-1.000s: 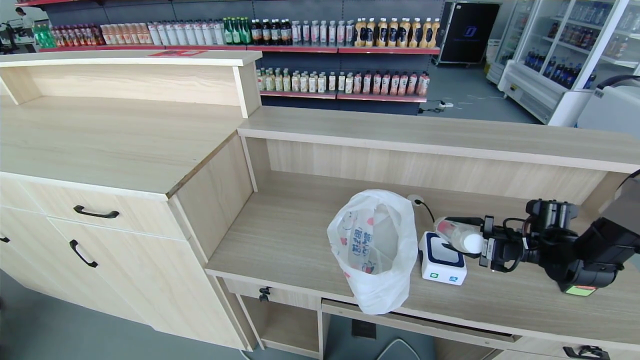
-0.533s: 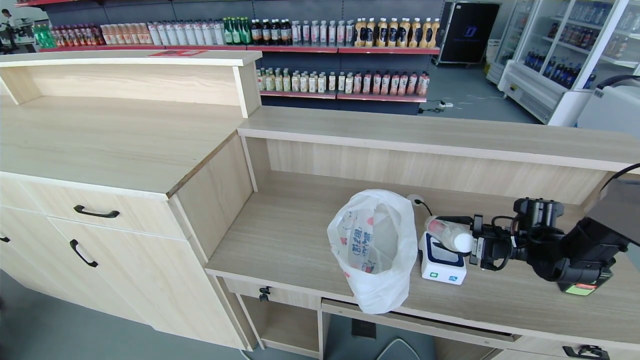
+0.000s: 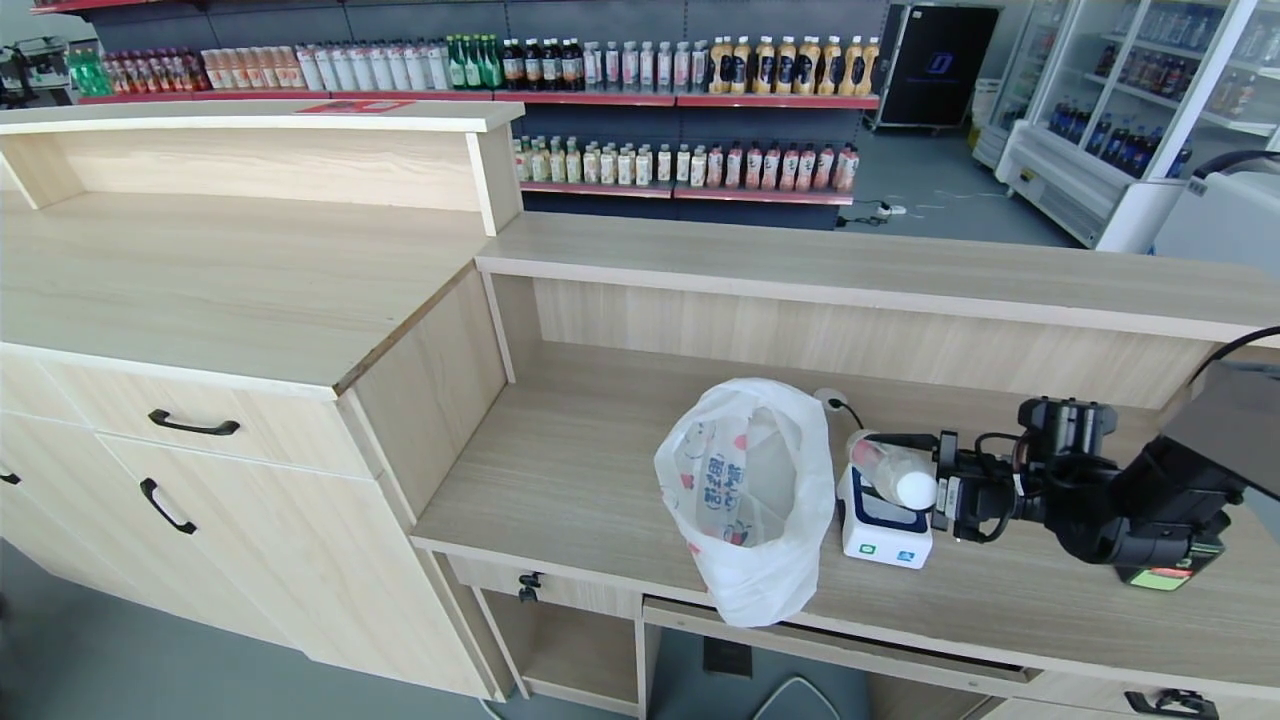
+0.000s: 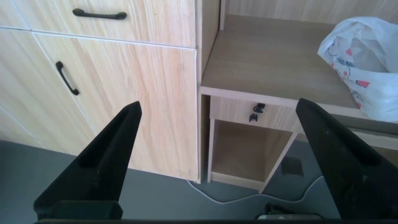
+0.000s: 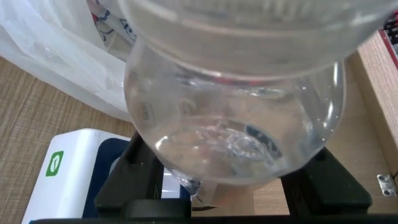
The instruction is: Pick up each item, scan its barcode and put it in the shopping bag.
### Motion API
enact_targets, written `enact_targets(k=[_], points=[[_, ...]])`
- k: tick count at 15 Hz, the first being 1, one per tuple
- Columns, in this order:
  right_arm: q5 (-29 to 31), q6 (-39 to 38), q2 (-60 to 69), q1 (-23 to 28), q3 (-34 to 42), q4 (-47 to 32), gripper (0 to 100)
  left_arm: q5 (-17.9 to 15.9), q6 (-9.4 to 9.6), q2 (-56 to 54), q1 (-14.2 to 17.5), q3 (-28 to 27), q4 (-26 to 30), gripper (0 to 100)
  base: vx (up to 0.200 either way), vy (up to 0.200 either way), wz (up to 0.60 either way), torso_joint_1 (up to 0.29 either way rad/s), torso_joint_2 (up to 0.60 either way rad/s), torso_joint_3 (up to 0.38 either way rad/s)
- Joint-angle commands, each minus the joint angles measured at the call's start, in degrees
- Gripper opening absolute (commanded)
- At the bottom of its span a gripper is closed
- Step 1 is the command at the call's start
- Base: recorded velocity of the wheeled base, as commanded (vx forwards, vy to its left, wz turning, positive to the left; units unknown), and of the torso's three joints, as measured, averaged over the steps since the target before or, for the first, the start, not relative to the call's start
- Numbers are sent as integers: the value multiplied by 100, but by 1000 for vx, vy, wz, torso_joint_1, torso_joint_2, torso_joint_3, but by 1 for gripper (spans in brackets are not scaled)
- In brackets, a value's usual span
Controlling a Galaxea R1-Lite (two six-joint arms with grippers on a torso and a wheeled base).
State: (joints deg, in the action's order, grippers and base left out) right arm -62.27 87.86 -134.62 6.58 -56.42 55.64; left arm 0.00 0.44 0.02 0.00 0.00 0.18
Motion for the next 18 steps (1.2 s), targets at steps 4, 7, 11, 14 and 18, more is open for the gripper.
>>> enact_targets(k=[4, 7, 11, 14, 18], points=[[13, -937, 516, -8, -54, -79, 0, 0, 0, -2, 0, 0, -1, 100, 0, 0, 0, 0, 0, 0], [171, -2642, 1808, 185, 131, -150, 0, 0, 0, -2, 0, 0, -1, 100, 0, 0, 0, 0, 0, 0], [1569, -5411, 3135, 1425, 298, -255, 0, 0, 0, -2, 0, 0, -1, 100, 0, 0, 0, 0, 0, 0], [1868, -6430, 3451, 1943, 588, -264, 0, 0, 0, -2, 0, 0, -1, 100, 0, 0, 0, 0, 0, 0], [2650, -6799, 3627, 2304, 817, -941, 0, 0, 0, -2, 0, 0, -1, 100, 0, 0, 0, 0, 0, 0]])
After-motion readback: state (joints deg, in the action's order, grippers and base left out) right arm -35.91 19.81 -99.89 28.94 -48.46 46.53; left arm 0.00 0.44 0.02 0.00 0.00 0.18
